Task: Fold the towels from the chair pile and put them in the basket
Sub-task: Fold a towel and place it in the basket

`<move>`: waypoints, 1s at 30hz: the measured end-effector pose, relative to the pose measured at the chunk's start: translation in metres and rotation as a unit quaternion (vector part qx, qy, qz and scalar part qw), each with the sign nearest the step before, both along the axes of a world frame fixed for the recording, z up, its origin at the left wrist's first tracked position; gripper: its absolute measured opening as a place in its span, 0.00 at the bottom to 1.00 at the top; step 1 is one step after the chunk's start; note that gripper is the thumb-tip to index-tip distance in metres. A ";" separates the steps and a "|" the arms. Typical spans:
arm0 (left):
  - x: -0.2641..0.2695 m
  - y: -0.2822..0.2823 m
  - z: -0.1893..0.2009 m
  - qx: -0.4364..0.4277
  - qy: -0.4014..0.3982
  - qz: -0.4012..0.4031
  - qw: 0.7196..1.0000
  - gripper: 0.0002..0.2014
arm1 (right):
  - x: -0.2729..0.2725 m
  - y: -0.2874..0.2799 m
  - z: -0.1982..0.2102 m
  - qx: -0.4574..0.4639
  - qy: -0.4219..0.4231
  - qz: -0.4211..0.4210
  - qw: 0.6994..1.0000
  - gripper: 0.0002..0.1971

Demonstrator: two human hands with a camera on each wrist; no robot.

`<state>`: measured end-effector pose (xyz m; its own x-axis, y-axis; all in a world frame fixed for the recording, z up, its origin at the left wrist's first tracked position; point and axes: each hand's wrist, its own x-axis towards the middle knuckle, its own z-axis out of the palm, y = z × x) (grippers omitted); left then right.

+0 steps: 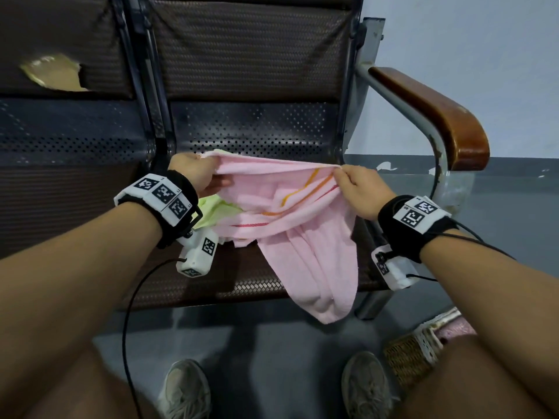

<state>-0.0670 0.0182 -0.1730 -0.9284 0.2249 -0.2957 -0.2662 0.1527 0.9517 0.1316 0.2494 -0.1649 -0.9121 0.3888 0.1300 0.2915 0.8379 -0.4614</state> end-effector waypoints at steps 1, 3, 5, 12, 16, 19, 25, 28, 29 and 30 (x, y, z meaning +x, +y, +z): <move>0.000 0.000 0.001 0.007 -0.006 0.002 1.000 0.03 | 0.000 -0.002 0.000 -0.001 -0.007 0.008 1.000 0.22; -0.002 -0.003 0.002 0.029 -0.025 0.006 0.999 0.07 | 0.002 -0.003 0.001 -0.003 -0.020 0.025 0.999 0.22; -0.006 -0.007 0.003 0.054 -0.047 0.015 0.997 0.10 | 0.004 0.000 0.001 0.001 -0.028 0.047 0.999 0.20; -0.013 -0.021 0.000 -0.054 0.045 -0.019 0.997 0.13 | 0.006 0.006 0.003 0.028 -0.069 0.022 0.997 0.20; -0.009 -0.027 0.011 -0.183 0.172 -0.042 0.967 0.10 | -0.001 0.005 0.019 0.031 -0.046 -0.064 0.996 0.17; -0.007 -0.021 0.026 -0.174 0.216 -0.014 0.961 0.15 | -0.003 0.005 0.040 -0.004 0.013 -0.099 0.995 0.17; 0.020 -0.016 0.071 0.051 0.111 -0.048 0.991 0.11 | 0.002 0.008 0.093 -0.064 0.088 -0.082 0.991 0.15; 0.029 -0.023 0.104 0.082 0.122 -0.137 0.980 0.15 | 0.007 0.014 0.122 -0.091 0.123 -0.090 0.984 0.17; 0.032 -0.025 0.116 0.081 0.144 -0.170 0.972 0.18 | 0.009 0.014 0.132 -0.092 0.131 -0.093 0.983 0.19; 0.033 -0.027 0.127 0.078 0.161 -0.198 0.964 0.20 | 0.010 0.015 0.141 -0.088 0.139 -0.089 0.982 0.21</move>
